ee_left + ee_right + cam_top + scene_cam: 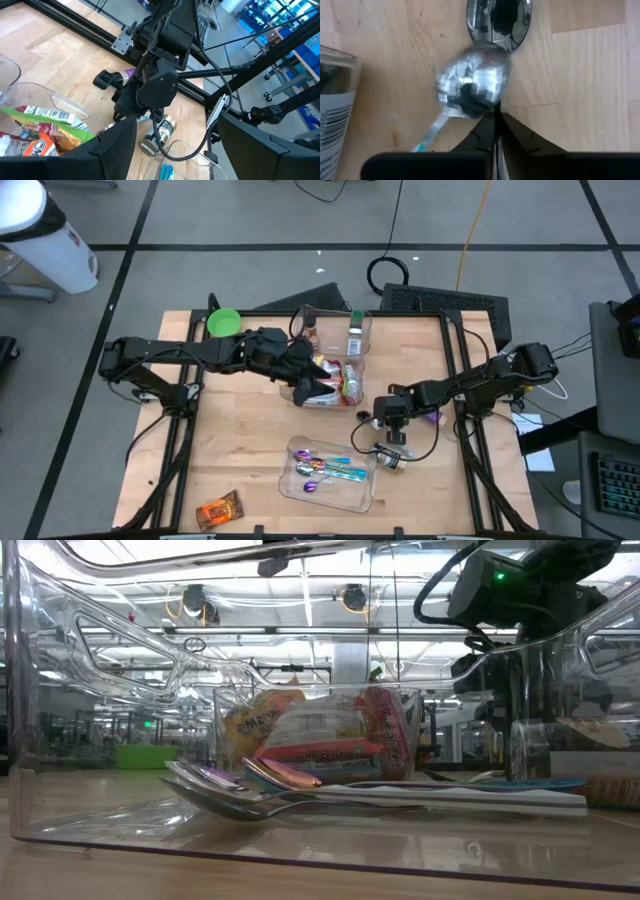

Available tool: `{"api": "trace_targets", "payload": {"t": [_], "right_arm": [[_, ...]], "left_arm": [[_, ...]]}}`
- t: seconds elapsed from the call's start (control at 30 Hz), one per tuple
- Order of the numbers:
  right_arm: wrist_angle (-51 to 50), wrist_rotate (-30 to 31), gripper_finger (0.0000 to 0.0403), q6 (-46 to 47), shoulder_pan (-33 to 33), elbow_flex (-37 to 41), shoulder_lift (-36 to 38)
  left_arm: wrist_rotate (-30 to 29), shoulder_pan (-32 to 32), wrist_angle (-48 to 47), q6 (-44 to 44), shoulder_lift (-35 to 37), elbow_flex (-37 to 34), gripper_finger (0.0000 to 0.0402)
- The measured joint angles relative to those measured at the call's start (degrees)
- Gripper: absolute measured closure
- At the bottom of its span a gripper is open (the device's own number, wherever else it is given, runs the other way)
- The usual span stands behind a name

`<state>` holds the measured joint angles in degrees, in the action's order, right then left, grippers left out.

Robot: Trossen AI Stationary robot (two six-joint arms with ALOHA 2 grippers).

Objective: Pick & Place Food Item
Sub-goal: Put the black spoon into the bottom transparent bin

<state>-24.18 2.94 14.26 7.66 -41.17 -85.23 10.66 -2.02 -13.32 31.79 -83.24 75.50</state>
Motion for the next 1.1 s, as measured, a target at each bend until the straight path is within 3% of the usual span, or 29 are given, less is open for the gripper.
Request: {"api": "trace_targets", "payload": {"t": [0.37, 0.53, 0.63, 1.1], "right_arm": [[-1.26, 3.34, 0.0399, 0.02, -0.53, -0.13, 0.49], [-6.17, 11.68, 0.0401, 0.0, -0.7, -0.87, 2.34], [-7.83, 13.65, 0.0401, -0.12, -0.71, -1.6, 4.06], [-10.43, 13.83, 0.0402, 0.63, -1.4, -4.42, 14.27]], "left_arm": [[0.0, 0.28, -0.57, 0.44, 0.0, 0.0, 0.0121], [-0.02, 0.28, -0.5, 0.45, 0.0, 0.0, 0.0121], [-0.04, 0.28, -0.18, 0.44, 0.0, 0.0, 0.0121], [-0.06, 0.28, -0.06, 1.4, 0.0, 0.0, 0.0121]]}}
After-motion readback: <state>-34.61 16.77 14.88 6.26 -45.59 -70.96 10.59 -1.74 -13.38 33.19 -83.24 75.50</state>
